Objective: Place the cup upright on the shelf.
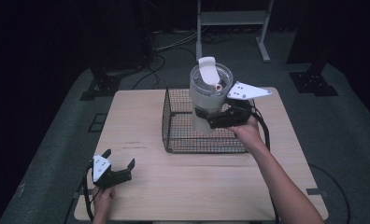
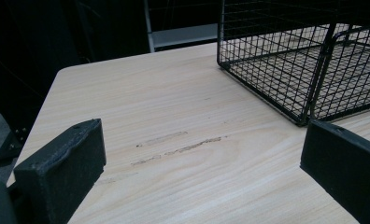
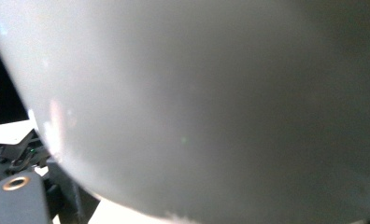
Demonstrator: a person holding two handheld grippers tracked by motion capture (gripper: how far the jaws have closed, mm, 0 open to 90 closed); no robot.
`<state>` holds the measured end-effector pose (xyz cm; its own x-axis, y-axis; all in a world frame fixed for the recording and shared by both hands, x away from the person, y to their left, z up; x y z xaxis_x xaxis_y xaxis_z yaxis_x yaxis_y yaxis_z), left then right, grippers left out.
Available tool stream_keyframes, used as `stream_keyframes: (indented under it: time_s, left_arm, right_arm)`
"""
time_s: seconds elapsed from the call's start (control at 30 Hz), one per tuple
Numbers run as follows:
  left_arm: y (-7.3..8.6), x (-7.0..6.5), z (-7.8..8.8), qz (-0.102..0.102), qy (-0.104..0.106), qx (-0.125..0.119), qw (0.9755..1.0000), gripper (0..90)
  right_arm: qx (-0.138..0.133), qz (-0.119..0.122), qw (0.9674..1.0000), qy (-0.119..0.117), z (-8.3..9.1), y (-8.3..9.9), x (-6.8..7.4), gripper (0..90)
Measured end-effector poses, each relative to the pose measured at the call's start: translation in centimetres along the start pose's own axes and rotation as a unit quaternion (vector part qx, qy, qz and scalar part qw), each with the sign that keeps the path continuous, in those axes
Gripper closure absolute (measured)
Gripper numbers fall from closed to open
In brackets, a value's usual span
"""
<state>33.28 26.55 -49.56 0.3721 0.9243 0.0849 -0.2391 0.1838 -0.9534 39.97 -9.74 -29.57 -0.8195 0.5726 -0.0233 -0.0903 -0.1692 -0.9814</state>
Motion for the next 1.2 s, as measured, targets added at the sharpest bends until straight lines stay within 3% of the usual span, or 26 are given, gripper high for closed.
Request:
stream_keyframes:
  time_s: [0.73,1.2]
  left_arm:
    - [0.0,0.1,0.1,0.004,0.002,-0.004,1.0,0.0]
    - [0.0,0.2,0.2,0.006,0.003,-0.006,1.0,0.0]
  right_arm:
    - [0.02,0.0,0.9998,0.005,-6.7,-0.5,-3.7,9.3]
    - [0.056,-0.014,0.9983,-0.008,-10.1,2.6,-5.6,9.3]
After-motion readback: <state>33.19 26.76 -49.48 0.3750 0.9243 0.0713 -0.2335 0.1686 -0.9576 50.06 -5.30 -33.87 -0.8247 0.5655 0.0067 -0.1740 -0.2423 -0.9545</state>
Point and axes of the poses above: each handheld gripper's, and its own axes: z roughly backward along the jaws, y roughly out of its underside, x roughly to its left, the point moved 5 cm from there along -z, roughly forward along the jaws, and after that the axes turned 2 degrees about x, right-handed, at the moved point
